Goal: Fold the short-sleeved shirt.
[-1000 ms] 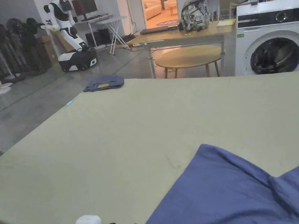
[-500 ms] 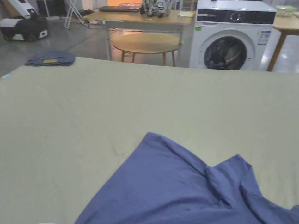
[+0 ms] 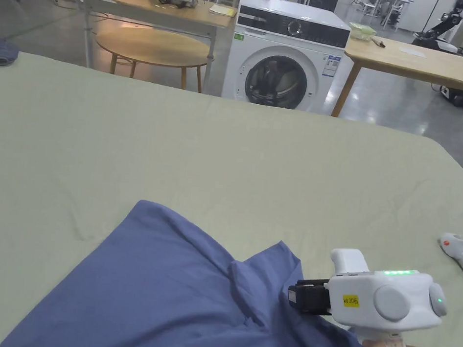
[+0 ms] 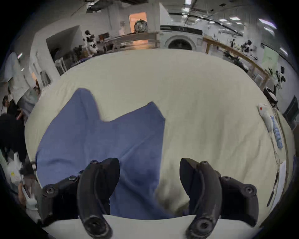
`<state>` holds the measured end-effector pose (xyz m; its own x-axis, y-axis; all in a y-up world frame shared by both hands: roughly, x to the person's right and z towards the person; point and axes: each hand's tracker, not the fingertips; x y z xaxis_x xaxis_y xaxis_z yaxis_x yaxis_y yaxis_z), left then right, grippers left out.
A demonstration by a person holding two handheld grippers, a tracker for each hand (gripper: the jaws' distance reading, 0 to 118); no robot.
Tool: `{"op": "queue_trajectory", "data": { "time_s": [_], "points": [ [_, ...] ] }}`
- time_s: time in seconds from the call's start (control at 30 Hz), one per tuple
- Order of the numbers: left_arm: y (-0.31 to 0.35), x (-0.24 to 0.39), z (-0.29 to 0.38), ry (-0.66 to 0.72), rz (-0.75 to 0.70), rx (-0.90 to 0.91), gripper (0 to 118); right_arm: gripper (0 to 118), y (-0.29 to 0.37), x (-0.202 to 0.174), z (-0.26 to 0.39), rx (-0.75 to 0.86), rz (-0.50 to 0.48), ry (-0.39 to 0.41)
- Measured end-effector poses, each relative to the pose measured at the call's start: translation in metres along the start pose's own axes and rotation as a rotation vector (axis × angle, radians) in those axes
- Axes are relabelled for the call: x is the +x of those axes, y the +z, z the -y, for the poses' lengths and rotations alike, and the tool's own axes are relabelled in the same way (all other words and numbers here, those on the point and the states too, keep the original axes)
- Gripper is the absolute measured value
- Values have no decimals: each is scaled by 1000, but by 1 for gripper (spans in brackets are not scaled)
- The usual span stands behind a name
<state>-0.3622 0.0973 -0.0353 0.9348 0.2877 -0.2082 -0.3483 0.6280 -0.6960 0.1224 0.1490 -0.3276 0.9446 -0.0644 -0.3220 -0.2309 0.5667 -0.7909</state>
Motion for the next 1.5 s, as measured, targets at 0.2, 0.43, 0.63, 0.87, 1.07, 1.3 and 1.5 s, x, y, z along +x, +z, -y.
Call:
{"op": "queue_trajectory", "data": {
  "time_s": [0.2,0.43,0.63,0.87,1.07,1.3,1.5],
  "points": [
    [2,3,-1,-5,-14,2,3,51,-43,14,-36,-91,-5,-117],
    [0,0,-5,17,-14,-7,3,0,-41,-16,-20,-112,77,-69],
    [50,9,-24,24,77,202,2,0,56,-8,-22,142,5,-67],
    [119,59,-124,-66,241,497,2,0,218,6,-38,480,-14,-48],
    [144,95,-240,-204,294,669,1,0,316,21,-77,701,123,-17],
    [144,134,-380,-243,296,721,1,0,361,37,-159,814,190,-44],
    [152,166,-455,-248,291,751,1,0,366,33,-250,874,266,-39]
  ]
}}
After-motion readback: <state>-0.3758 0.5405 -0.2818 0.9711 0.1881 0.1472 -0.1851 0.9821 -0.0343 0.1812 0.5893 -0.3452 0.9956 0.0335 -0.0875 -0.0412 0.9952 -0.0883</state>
